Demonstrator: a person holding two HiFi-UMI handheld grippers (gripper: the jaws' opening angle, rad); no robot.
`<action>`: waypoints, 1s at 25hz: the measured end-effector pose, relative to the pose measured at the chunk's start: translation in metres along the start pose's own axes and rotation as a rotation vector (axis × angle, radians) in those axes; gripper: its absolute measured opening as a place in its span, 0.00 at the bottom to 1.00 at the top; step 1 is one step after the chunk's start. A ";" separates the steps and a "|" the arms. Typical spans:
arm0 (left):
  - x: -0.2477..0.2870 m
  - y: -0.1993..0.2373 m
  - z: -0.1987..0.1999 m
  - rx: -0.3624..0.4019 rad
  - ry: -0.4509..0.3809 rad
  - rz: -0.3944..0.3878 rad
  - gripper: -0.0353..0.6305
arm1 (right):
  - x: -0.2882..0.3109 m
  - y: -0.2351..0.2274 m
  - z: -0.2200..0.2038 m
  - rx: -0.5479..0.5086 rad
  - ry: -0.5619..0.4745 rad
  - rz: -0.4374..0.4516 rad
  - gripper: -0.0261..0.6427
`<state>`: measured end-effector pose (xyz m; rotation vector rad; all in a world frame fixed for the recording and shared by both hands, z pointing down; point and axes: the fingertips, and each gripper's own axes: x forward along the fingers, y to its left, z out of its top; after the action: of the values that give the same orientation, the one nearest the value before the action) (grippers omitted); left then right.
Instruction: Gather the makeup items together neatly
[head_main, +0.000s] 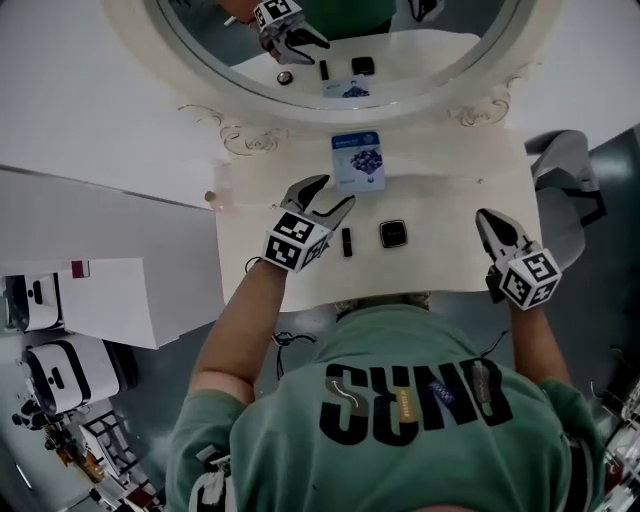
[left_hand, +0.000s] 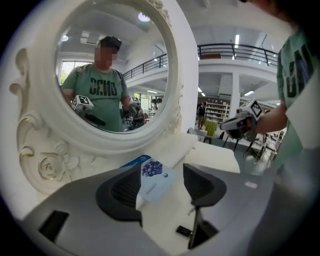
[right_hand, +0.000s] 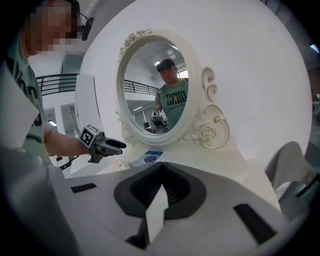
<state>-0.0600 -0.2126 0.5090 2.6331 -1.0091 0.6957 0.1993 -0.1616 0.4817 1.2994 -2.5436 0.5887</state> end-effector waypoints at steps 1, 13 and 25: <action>0.017 0.005 0.002 0.022 0.037 0.005 0.45 | -0.009 -0.008 -0.002 0.009 -0.001 -0.013 0.03; 0.132 0.038 -0.038 -0.013 0.371 0.011 0.64 | -0.104 -0.121 -0.017 0.087 -0.026 -0.168 0.03; 0.142 -0.041 -0.003 -0.085 0.311 -0.056 0.17 | -0.125 -0.161 -0.020 0.090 -0.019 -0.113 0.03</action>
<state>0.0586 -0.2619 0.5818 2.3739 -0.8507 0.9881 0.4029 -0.1470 0.4933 1.4744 -2.4648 0.6771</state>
